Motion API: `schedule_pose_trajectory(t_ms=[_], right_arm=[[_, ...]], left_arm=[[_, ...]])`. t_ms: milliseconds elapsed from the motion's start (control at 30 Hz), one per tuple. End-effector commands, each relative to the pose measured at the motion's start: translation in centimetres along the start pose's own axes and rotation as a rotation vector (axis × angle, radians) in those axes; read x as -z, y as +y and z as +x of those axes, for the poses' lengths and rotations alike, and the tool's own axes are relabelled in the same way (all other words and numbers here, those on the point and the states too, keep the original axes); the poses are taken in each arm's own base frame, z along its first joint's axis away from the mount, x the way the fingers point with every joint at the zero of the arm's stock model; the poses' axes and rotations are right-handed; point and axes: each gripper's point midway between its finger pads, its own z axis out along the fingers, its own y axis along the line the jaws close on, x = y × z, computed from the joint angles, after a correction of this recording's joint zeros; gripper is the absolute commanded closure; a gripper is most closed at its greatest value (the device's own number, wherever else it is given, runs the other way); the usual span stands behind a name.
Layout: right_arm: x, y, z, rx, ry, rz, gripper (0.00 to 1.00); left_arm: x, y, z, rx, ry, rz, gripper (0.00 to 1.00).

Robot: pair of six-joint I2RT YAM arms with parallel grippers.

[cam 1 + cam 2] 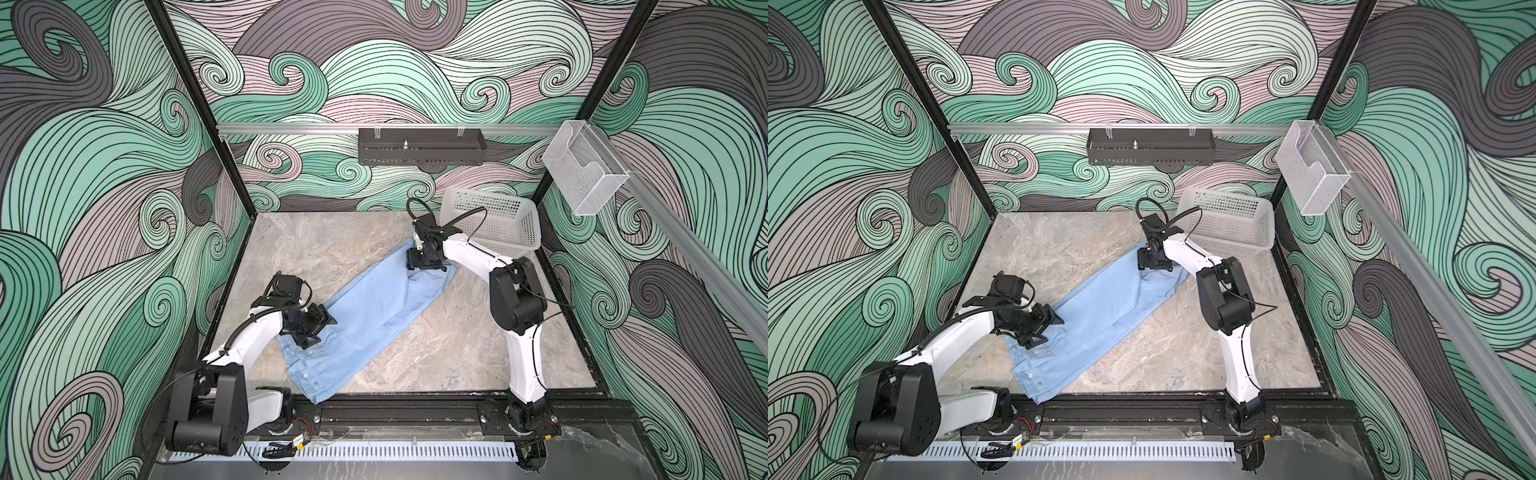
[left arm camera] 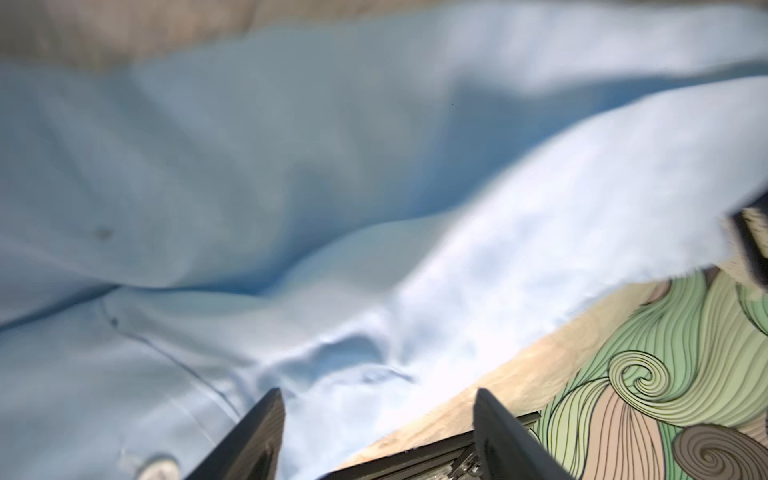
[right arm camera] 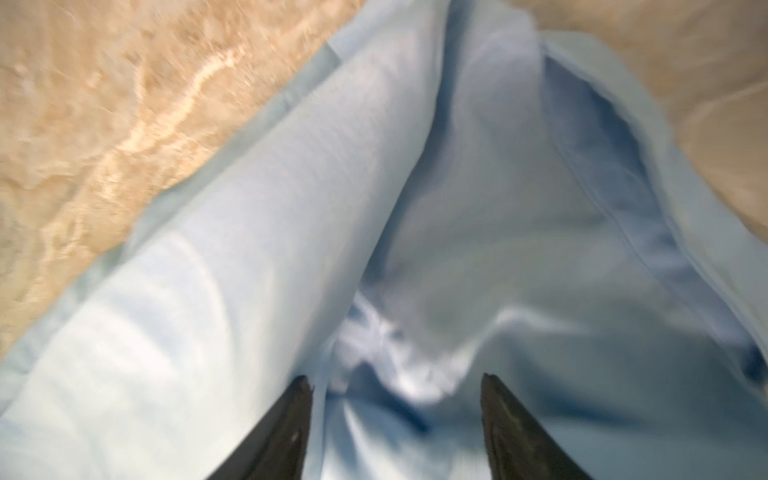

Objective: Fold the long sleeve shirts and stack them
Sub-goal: 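Grasp both shirt ends and rotate the folded strip to lie lengthwise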

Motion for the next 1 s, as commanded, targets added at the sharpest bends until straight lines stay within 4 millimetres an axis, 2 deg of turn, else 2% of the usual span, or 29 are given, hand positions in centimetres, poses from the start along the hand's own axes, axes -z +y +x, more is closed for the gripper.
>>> schedule_pose_trajectory(t_ms=[0,100,200,267,333,433,500,600,700,833,967], right_arm=[[6.2,-1.6,0.3,-0.011,-0.044,0.069,0.26],[7.5,-1.9,3.1,-0.108,-0.021,0.041,0.22],[7.0,-1.6,6.4,-0.232,0.017,-0.014,0.2],[5.8,-1.8,8.8,-0.321,0.04,-0.038,0.19],[4.8,-2.0,10.1,-0.376,0.049,-0.047,0.19],[3.0,-1.9,11.2,-0.402,0.092,-0.049,0.19],[1.5,-1.9,11.5,-0.41,0.12,-0.049,0.19],[-0.6,-1.7,11.8,-0.416,0.163,-0.057,0.19],[-2.2,-1.5,10.9,-0.412,0.17,-0.073,0.21],[-4.3,-1.0,7.9,-0.36,0.168,-0.109,0.25],[-6.1,-0.7,4.5,-0.239,0.167,-0.132,0.3]], left_arm=[[3.5,-2.4,-1.7,-0.097,-0.1,-0.01,0.19],[4.0,-2.9,-4.4,-0.202,-0.187,-0.065,0.12],[2.7,-2.7,-6.2,-0.283,-0.127,-0.159,0.05],[1.5,-2.1,-6.8,-0.299,-0.025,-0.244,0.04],[-0.1,-1.9,-7.3,-0.312,0.036,-0.266,0.03],[-1.8,-0.8,-7.8,-0.311,0.081,-0.302,0.01],[-2.8,0.1,-7.3,-0.298,0.132,-0.325,0.01],[-3.8,1.4,-6.1,-0.277,0.182,-0.331,0.02],[-4.4,2.3,-4.8,-0.244,0.227,-0.327,0.04],[-6.1,2.8,-2.5,-0.154,0.287,-0.244,0.12],[-8.6,2.9,0.1,-0.022,0.363,-0.119,0.26]])
